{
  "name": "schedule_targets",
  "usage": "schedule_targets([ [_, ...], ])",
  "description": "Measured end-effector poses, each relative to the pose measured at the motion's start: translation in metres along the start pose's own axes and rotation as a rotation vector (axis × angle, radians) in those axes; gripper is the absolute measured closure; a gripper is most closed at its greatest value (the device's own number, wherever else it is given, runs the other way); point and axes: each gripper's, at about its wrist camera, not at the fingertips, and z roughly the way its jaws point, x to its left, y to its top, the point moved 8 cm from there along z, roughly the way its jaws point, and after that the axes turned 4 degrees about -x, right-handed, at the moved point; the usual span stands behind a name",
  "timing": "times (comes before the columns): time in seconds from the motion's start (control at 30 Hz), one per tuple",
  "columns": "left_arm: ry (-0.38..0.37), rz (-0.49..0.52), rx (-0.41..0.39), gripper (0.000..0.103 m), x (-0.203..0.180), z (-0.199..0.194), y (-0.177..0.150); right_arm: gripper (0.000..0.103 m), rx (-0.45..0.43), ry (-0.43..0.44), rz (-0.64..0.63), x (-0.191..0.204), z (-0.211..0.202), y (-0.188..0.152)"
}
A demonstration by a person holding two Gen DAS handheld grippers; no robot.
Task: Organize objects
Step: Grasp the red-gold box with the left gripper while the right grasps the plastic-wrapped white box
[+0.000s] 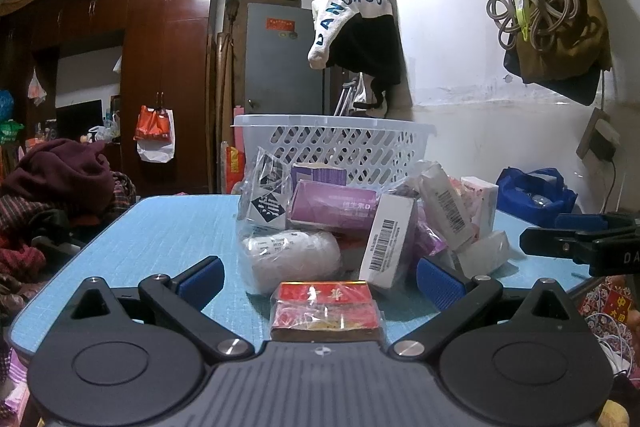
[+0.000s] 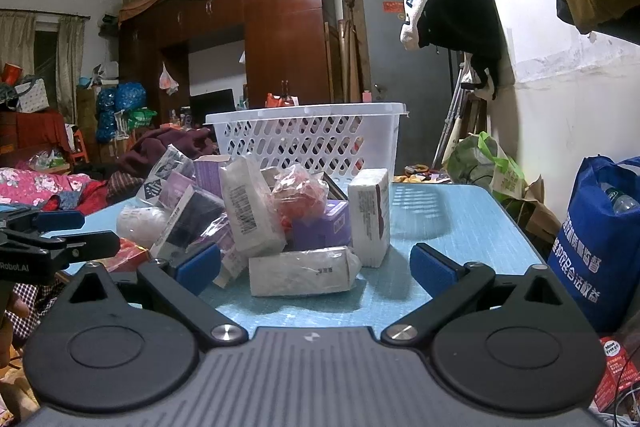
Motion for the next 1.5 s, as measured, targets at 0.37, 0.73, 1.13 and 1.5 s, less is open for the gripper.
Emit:
schedule_targets([
  [0.37, 0.001, 0.0, -0.001, 0.0, 0.0, 0.0, 0.0, 0.0, 0.001, 0.002, 0.005, 0.0, 0.001, 0.0],
  [0.73, 0.014, 0.009, 0.011, 0.0, 0.006, 0.002, -0.007, 0.0, 0.003, 0.025, 0.014, -0.002, 0.006, -0.005],
  [1.13, 0.005, 0.058, 0.049, 0.0, 0.001, 0.014, -0.021, 0.009, 0.048, 0.016, -0.072, 0.018, 0.033, -0.025],
  [1.5, 0.002, 0.056, 0.062, 0.0, 0.006, 0.028, -0.029, 0.024, 0.051, 0.01, -0.062, 0.008, 0.035, -0.03],
])
